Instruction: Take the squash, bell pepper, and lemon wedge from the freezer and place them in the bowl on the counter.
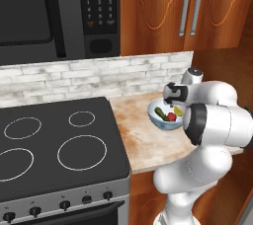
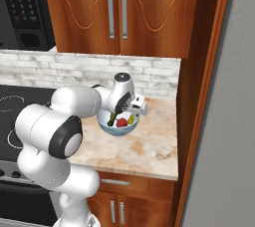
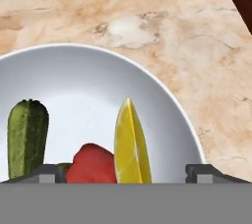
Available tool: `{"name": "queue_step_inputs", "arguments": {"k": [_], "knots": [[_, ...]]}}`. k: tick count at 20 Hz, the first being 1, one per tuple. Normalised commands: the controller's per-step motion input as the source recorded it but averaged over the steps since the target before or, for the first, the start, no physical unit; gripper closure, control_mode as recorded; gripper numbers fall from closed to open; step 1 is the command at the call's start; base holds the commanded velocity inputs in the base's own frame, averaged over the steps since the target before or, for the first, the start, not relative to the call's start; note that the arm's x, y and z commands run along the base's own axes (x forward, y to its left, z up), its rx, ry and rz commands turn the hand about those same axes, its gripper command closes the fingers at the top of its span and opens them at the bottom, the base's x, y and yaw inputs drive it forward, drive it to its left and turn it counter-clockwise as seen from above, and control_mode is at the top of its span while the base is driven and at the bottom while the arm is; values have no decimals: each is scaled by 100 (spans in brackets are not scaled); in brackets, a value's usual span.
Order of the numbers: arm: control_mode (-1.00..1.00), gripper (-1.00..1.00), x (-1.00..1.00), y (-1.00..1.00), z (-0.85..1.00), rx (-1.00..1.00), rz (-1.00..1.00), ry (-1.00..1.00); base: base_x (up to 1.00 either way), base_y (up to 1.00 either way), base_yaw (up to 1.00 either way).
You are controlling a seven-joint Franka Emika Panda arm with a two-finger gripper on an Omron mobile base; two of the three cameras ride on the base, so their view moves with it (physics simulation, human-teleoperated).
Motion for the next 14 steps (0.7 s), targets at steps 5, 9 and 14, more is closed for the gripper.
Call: {"name": "queue_step_inputs", "arguments": {"k": [5,9,14], "knots": [[-100,-100,-41,6,0,0,0,-9,0,0,0],[-100,-100,-35,8,0,0,0,-14,0,0,0],[-100,-100,-21,29,20,0,0,-5,0,0,0]]}}
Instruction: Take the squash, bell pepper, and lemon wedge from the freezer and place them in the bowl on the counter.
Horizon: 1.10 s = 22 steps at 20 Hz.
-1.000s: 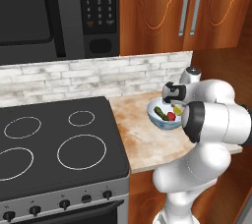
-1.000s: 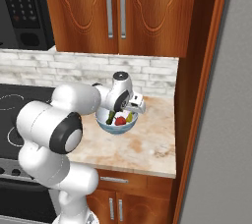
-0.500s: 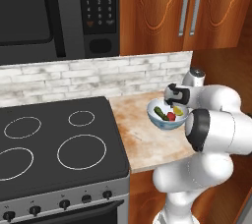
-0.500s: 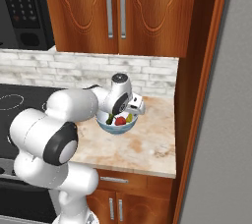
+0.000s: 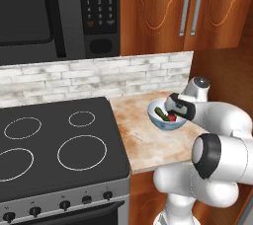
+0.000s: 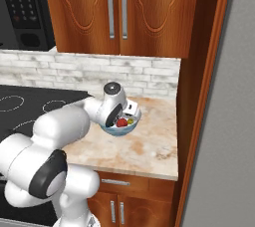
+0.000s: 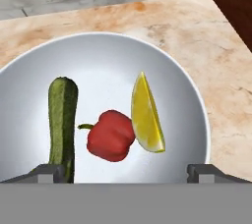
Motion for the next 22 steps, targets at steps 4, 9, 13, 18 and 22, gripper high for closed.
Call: {"name": "queue_step_inputs", "arguments": {"k": [4,9,13,18,22], "knots": [[-100,-100,-17,30,45,0,0,3,0,0,0],[-100,-100,-51,8,46,0,0,0,0,0,0],[-100,-100,-58,6,37,0,0,1,0,0,0],[-100,-100,-50,4,30,0,0,3,0,0,0],[-100,-100,-56,0,33,0,0,2,0,0,0]]}}
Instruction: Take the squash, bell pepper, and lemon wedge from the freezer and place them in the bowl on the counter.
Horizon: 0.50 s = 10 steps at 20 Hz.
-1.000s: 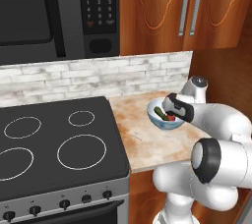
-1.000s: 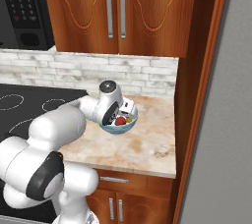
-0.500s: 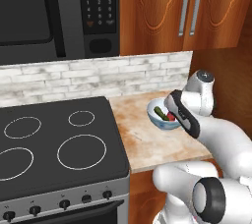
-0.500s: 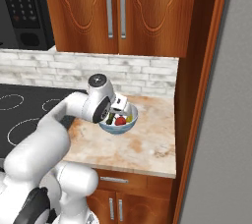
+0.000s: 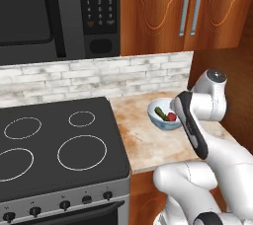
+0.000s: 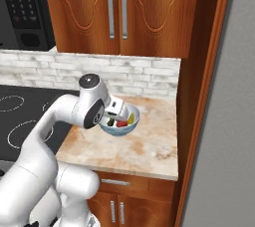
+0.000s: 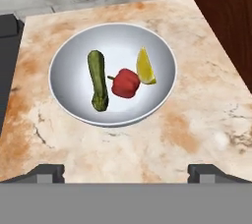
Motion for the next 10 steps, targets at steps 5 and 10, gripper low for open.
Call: {"name": "queue_step_inputs", "arguments": {"k": [5,10], "knots": [[-100,-100,-40,6,41,0,0,4,0,0,0],[-100,-100,-33,19,50,0,0,1,0,0,0]]}}
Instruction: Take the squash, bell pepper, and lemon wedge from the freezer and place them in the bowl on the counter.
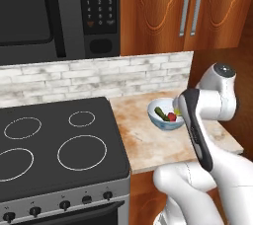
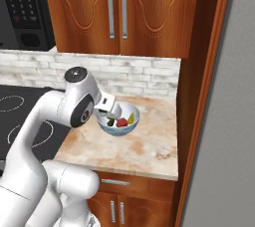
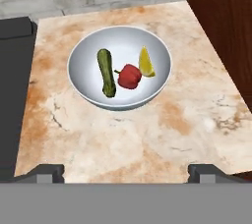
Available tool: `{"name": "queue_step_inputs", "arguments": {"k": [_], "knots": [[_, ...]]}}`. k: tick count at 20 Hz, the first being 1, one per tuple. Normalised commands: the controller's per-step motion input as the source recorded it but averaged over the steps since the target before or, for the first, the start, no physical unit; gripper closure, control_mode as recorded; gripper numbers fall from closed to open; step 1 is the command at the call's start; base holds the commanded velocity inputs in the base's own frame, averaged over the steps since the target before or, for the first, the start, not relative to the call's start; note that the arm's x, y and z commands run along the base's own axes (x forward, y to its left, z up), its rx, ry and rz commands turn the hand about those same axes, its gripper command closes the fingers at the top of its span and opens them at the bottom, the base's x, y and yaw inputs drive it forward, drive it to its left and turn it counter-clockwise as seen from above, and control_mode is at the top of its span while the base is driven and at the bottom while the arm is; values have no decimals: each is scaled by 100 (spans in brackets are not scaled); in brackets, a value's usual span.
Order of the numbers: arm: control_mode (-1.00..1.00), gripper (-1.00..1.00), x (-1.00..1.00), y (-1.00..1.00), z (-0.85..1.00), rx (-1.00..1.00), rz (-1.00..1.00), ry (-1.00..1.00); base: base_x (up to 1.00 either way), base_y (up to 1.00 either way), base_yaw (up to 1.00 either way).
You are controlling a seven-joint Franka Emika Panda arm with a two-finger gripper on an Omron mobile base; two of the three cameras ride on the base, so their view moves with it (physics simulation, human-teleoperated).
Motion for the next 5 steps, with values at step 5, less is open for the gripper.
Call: {"name": "queue_step_inputs", "arguments": {"k": [5], "knots": [[-100,-100,-73,17,44,0,2,-3,0,0,0]]}}
